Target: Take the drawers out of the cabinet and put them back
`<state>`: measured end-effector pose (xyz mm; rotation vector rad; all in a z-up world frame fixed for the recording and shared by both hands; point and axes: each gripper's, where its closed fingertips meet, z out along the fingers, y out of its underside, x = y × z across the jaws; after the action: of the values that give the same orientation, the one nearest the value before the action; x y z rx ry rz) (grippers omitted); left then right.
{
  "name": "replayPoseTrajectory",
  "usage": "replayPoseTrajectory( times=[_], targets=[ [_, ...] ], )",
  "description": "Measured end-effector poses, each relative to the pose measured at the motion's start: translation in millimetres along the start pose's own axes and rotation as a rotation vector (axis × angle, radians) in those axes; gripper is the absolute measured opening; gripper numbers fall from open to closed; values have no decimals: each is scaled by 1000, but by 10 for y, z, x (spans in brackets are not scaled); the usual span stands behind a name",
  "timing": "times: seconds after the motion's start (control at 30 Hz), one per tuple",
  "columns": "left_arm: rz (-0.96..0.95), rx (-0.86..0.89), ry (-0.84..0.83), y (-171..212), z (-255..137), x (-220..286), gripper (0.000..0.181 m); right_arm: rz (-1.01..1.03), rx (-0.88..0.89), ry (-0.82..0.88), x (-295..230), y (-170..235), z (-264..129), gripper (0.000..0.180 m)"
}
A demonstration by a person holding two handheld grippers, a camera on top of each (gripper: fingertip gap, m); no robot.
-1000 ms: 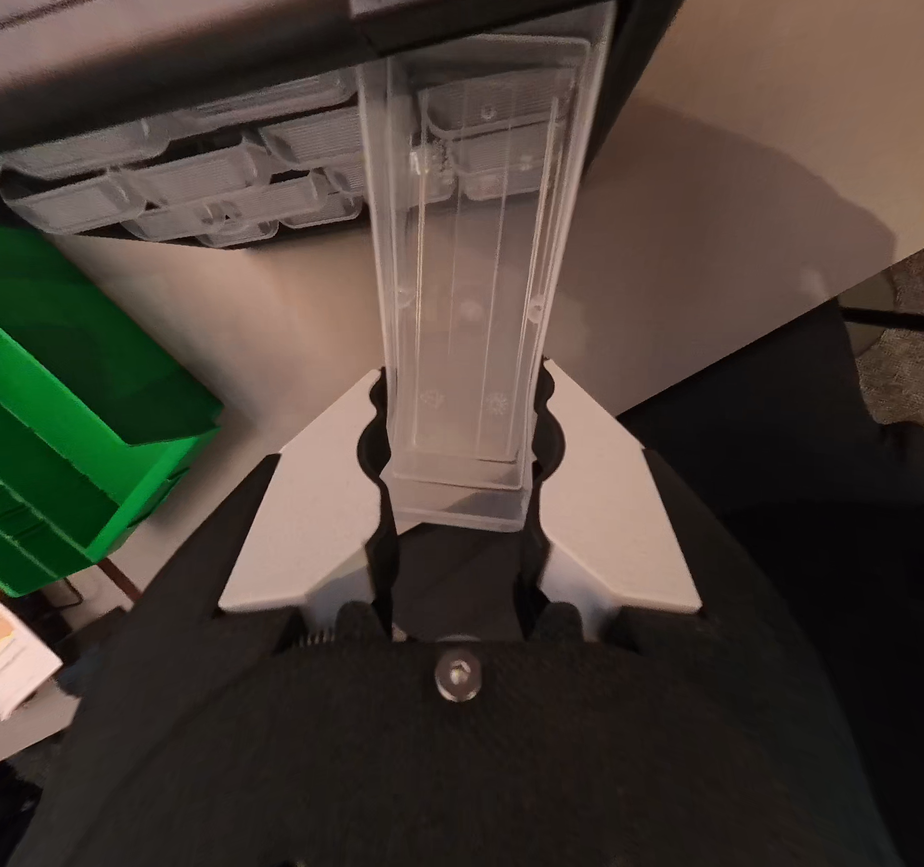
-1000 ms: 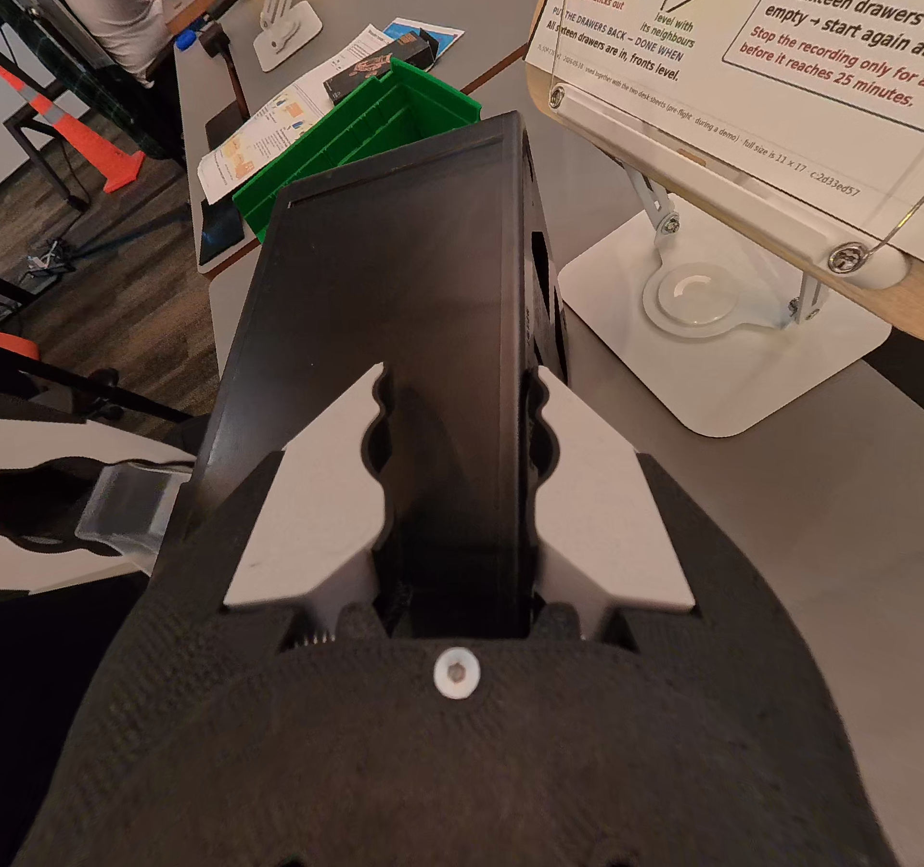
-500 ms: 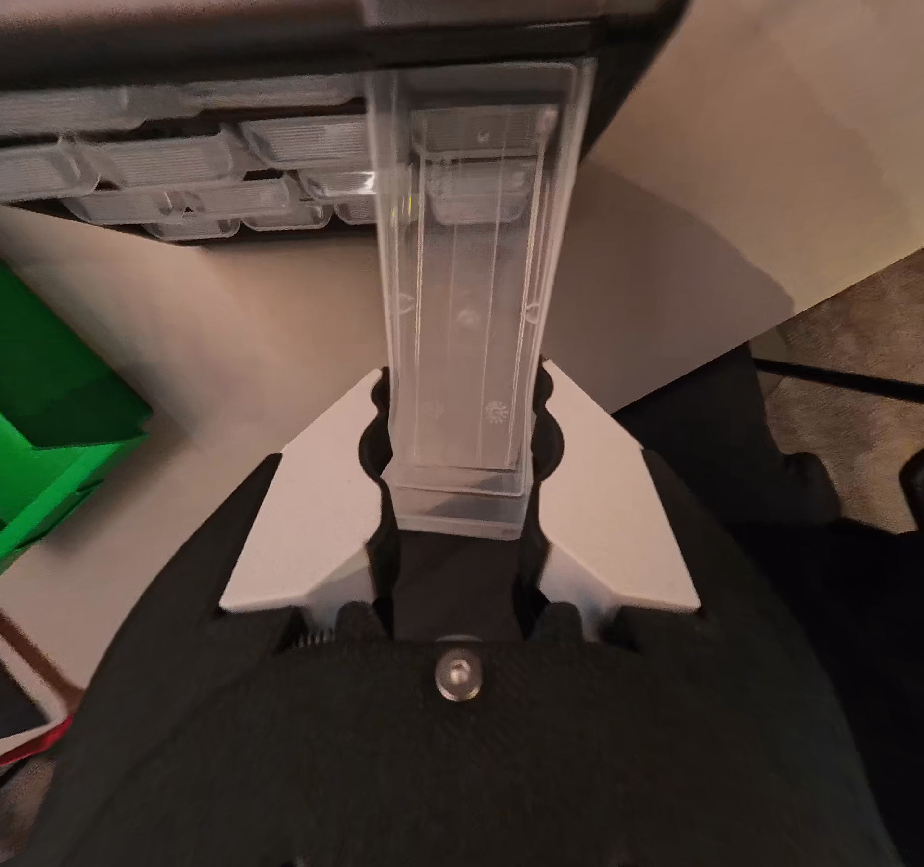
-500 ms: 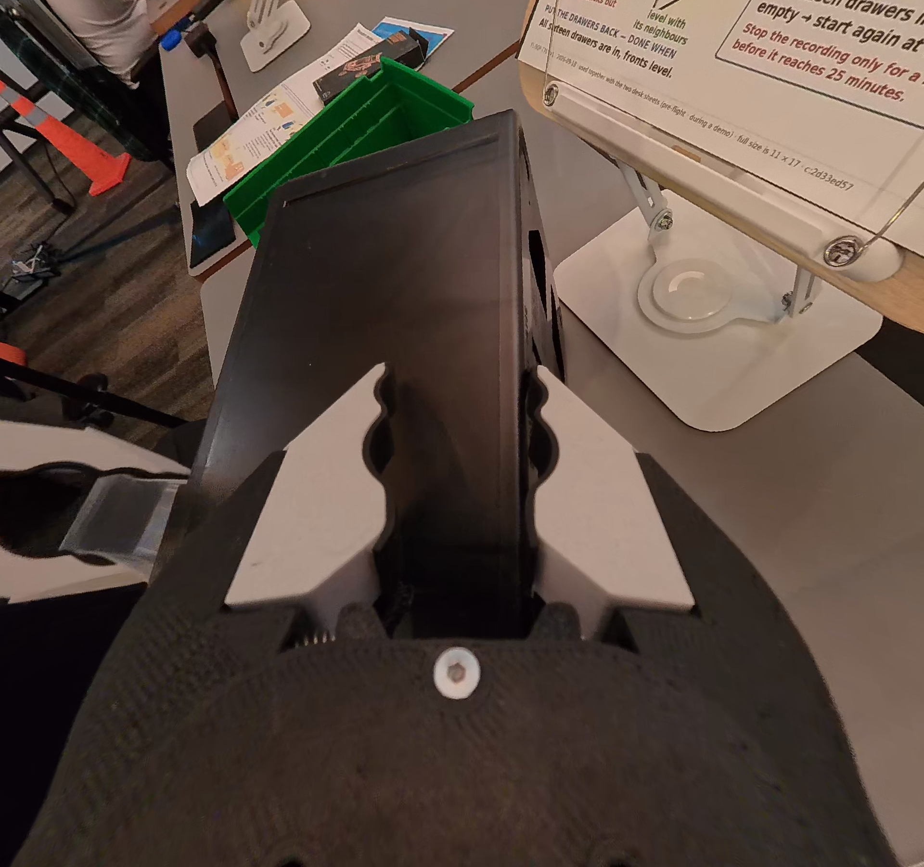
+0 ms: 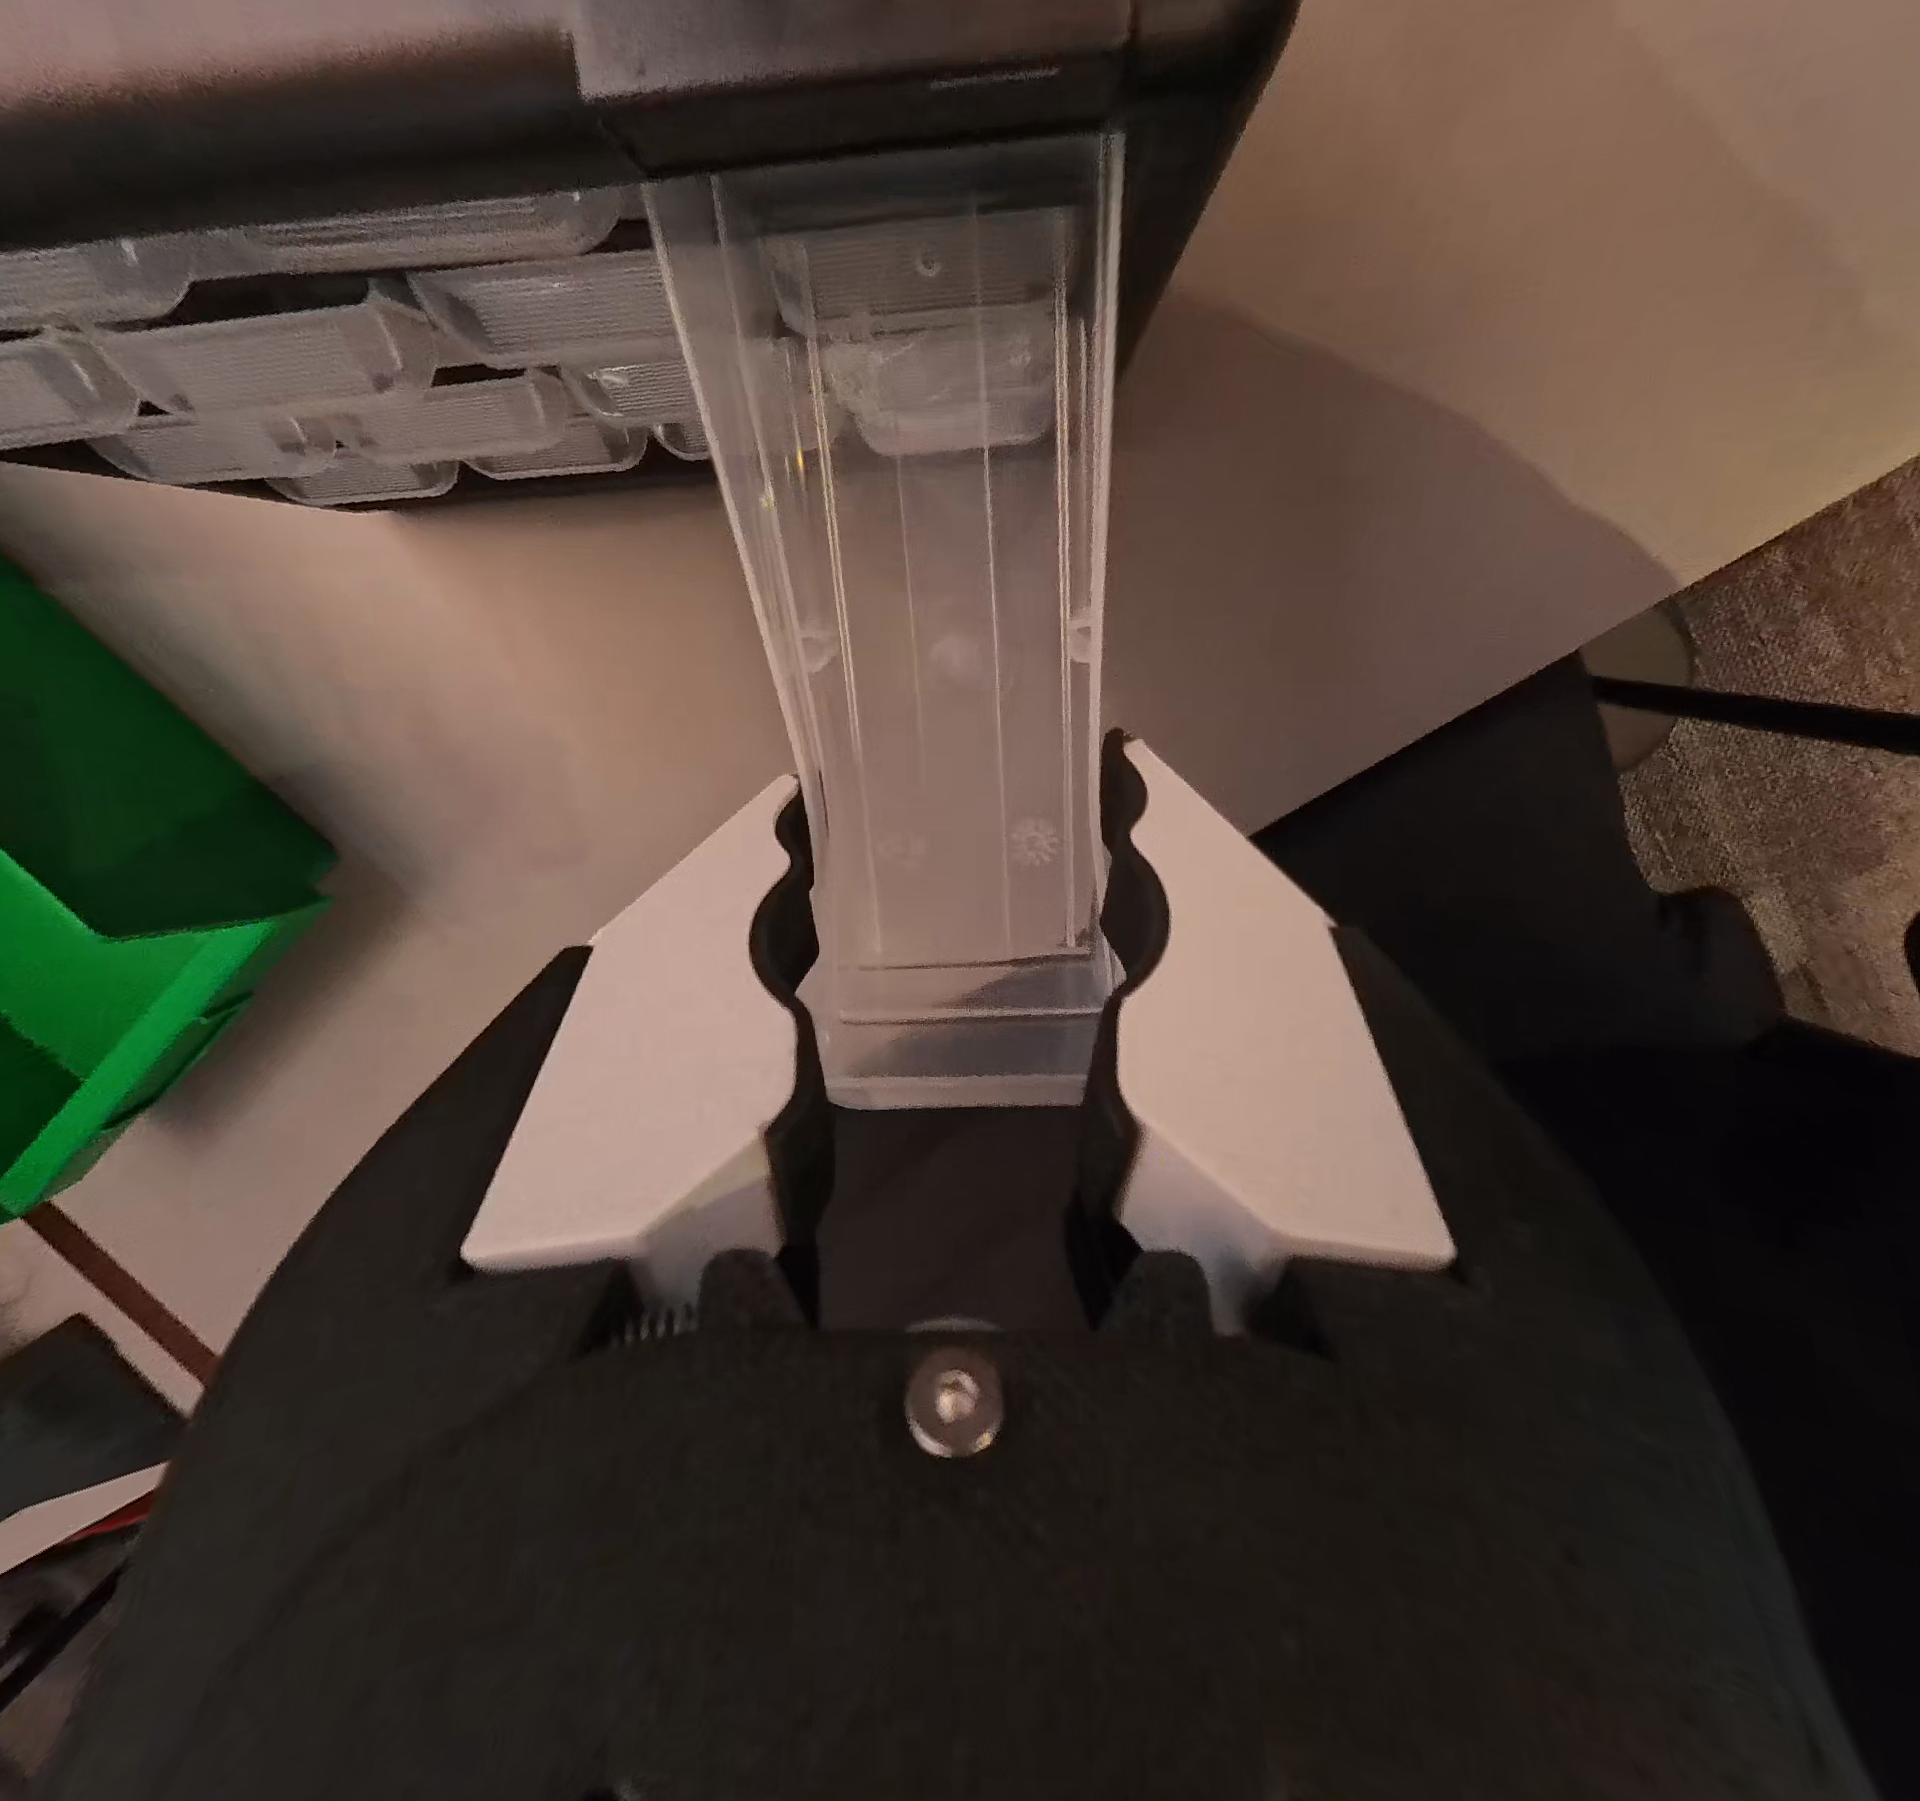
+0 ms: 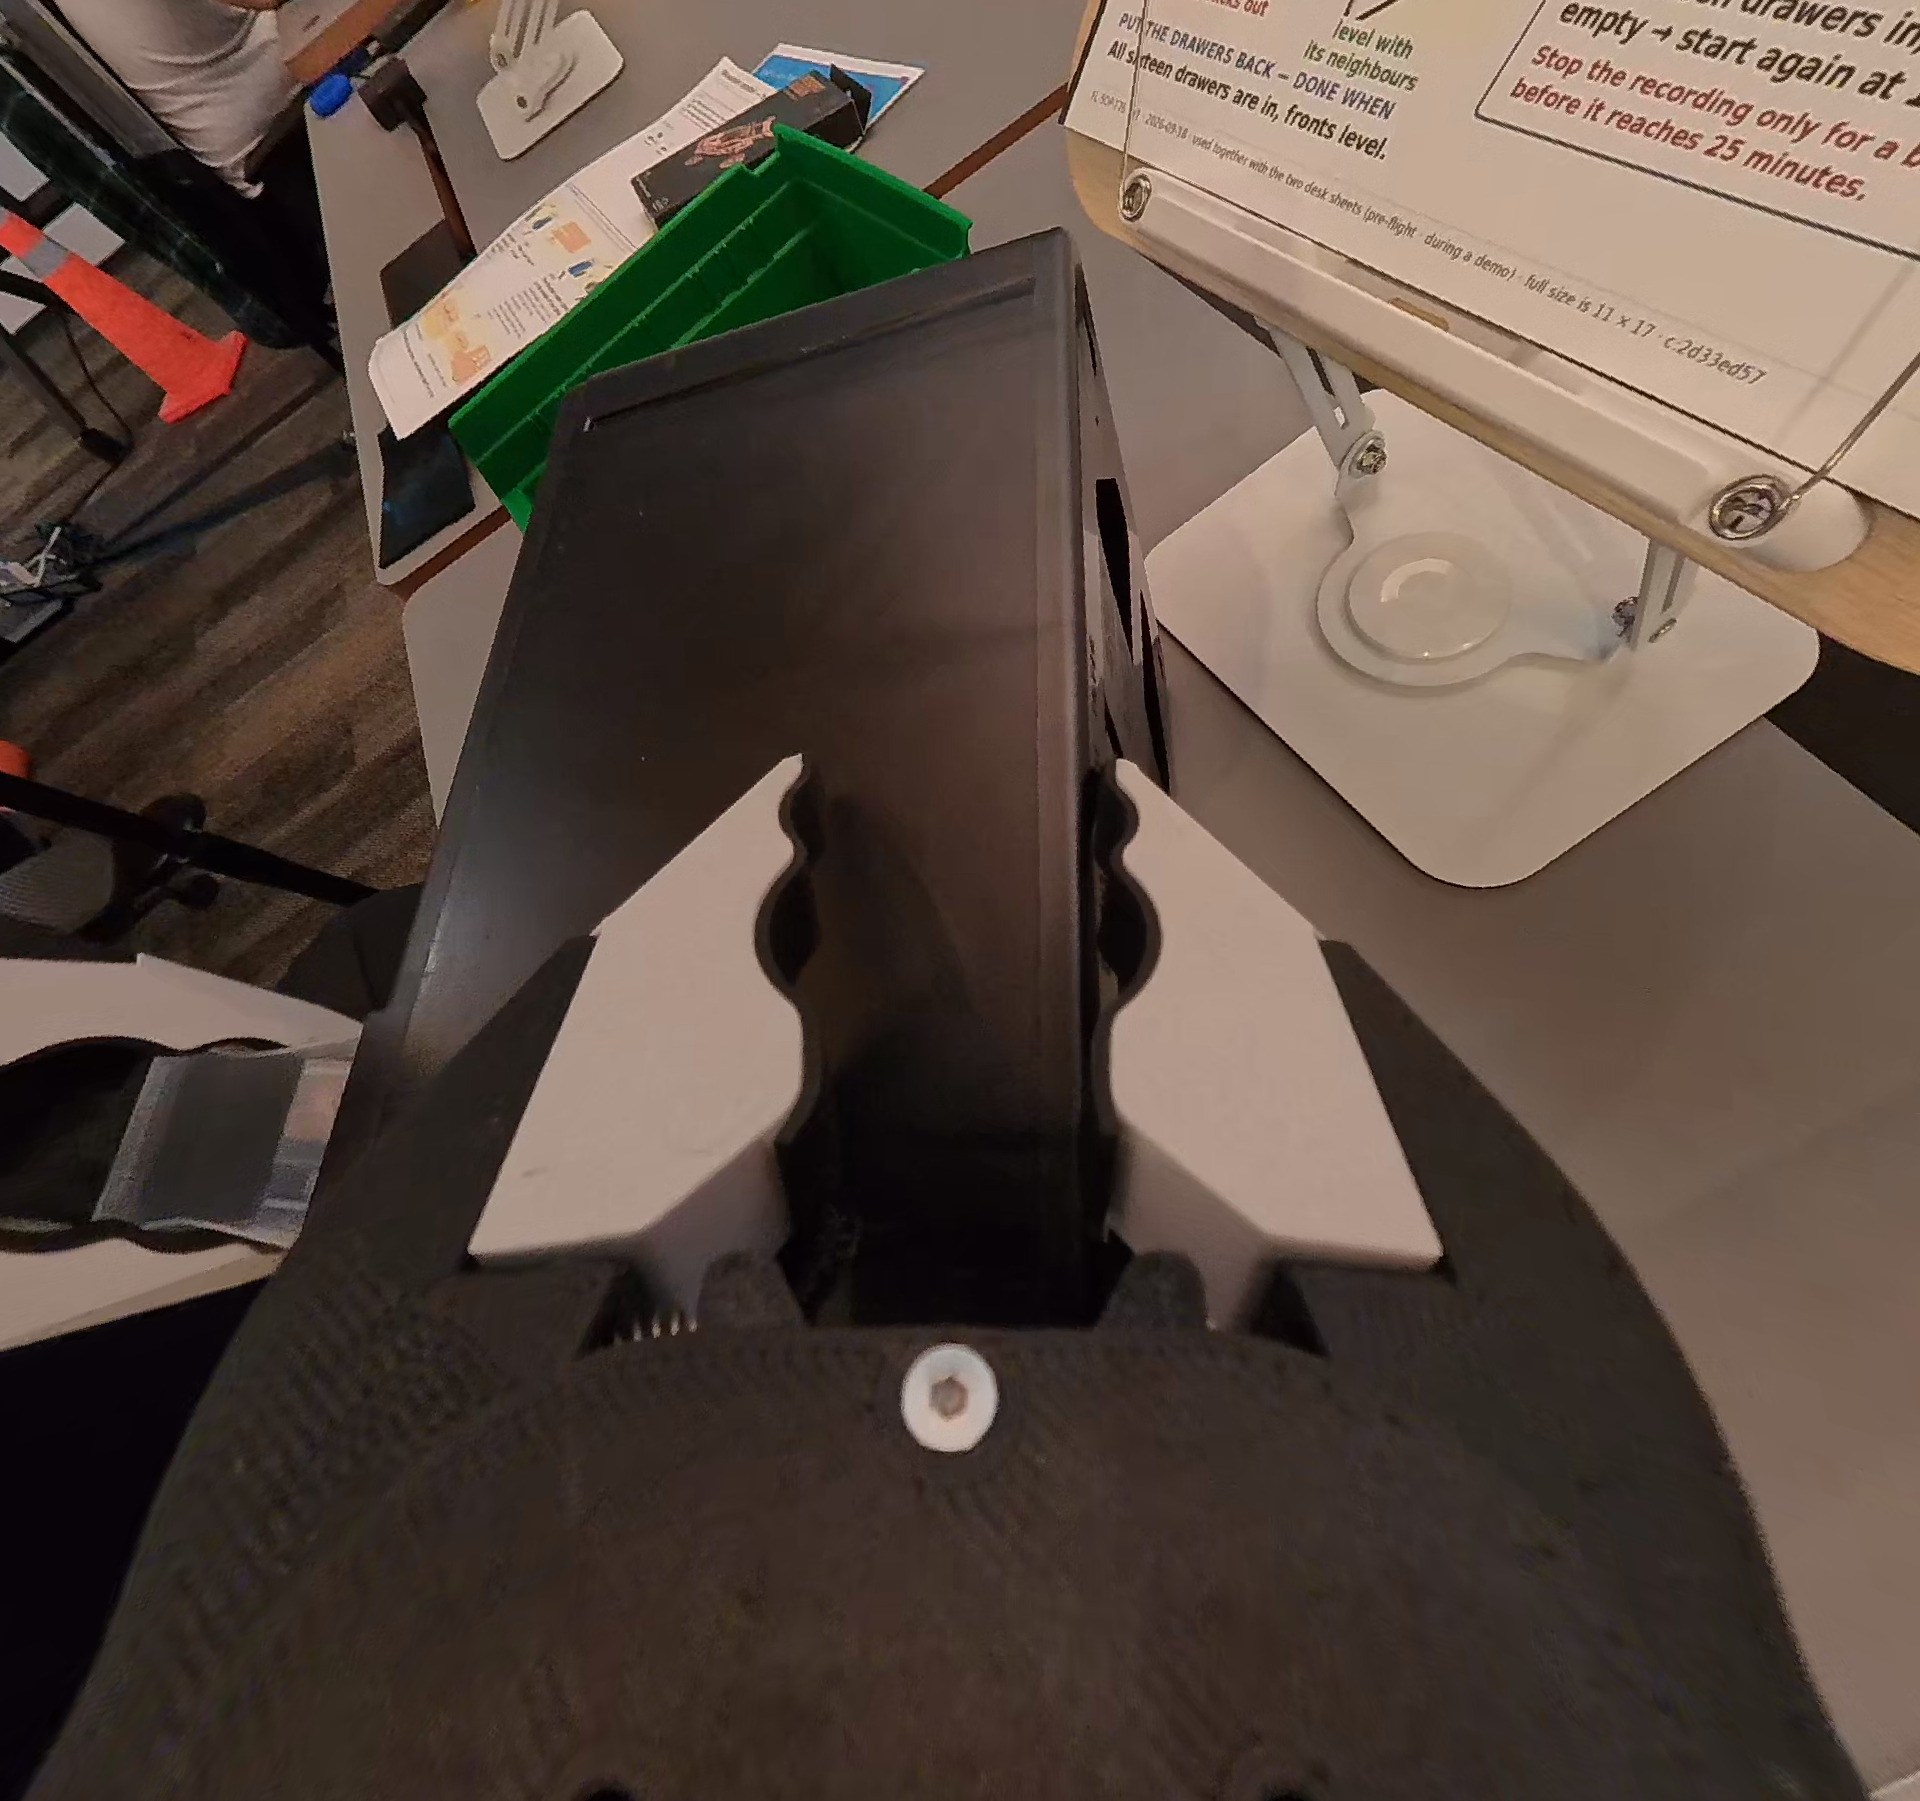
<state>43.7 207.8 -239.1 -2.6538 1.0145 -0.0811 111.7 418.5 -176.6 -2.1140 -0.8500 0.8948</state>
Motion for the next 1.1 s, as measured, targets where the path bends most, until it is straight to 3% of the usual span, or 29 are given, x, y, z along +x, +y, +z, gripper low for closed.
replayPoseTrajectory(
  times=[0.2, 0.5, 0.73, 1.1],
  targets=[
    [8, -52, 47, 43, 43, -75, 52, -5, -3, 0, -8, 6, 2, 52],
    [99, -186, 10, 39, -205, -129, 51, -2, 6, -11, -9, 2, 0, 52],
    [63, -109, 30, 43, -106, -164, 52, -4, 7, -18, -18, 0, 4, 53],
    [64, 121, -24, -676, 96, -110, 60, -1, 17, -26, -52, 4, 7, 53]
  ],
)
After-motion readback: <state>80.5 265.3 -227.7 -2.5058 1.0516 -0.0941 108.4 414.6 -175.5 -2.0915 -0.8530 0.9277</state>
